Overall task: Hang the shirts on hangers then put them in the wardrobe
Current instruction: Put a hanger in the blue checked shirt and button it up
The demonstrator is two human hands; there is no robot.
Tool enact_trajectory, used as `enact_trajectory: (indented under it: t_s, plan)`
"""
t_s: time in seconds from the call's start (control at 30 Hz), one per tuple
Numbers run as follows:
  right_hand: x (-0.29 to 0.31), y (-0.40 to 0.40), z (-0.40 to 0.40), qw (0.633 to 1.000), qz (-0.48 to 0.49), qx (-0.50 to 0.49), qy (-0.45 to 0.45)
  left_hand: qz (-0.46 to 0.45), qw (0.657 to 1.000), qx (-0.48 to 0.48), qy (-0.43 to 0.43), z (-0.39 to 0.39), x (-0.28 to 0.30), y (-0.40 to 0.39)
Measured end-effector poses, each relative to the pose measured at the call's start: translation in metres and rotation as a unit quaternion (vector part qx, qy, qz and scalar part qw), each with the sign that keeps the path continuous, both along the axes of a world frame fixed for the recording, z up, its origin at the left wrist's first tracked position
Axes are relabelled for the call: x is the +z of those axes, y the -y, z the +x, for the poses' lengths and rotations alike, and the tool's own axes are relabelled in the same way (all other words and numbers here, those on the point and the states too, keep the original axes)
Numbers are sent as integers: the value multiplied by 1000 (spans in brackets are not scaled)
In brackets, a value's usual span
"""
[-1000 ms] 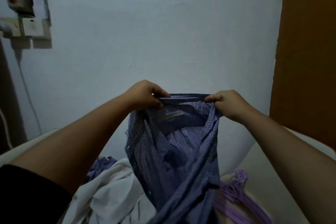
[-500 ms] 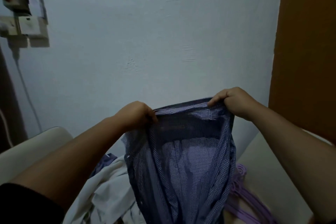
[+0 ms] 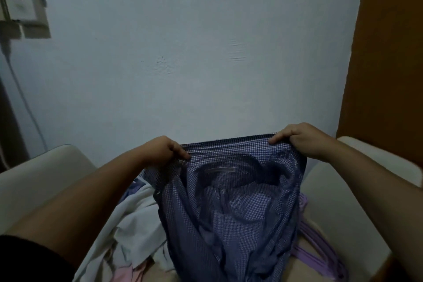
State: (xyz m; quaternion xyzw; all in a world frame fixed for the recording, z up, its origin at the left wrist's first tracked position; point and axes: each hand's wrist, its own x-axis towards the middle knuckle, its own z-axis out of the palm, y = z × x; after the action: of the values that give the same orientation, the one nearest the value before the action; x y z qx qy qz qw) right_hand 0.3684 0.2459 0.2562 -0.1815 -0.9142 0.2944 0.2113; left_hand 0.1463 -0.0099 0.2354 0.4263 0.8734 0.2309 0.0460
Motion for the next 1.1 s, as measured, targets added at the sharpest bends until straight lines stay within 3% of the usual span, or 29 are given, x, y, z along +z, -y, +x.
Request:
enact_trajectory:
  t_s: [0.1, 0.2, 0.33, 0.47, 0.77, 0.97, 1.1]
  plan:
    - [-7, 2, -1, 999, -16, 29, 32, 15, 1000, 11, -9, -2, -2, 5]
    - [-2, 1, -1, 996, 44, 58, 59, 7, 1000, 9, -26, 3, 14, 18]
    - [24, 6, -4, 988, 145, 37, 31, -96, 971, 28, -219, 12, 57, 31]
    - [66, 13, 0, 979, 201, 19, -23, -90, 949, 49, -299, 35, 105, 44]
    - [140, 39, 47, 965, 233, -4, -121, 52, 946, 73, -310, 83, 186, 73]
    - [144, 48, 80, 970, 189, 5, -153, 106, 950, 60, -288, 97, 203, 99]
    - [130, 51, 77, 975, 185, 10, -125, 75, 957, 68, -272, 96, 188, 100]
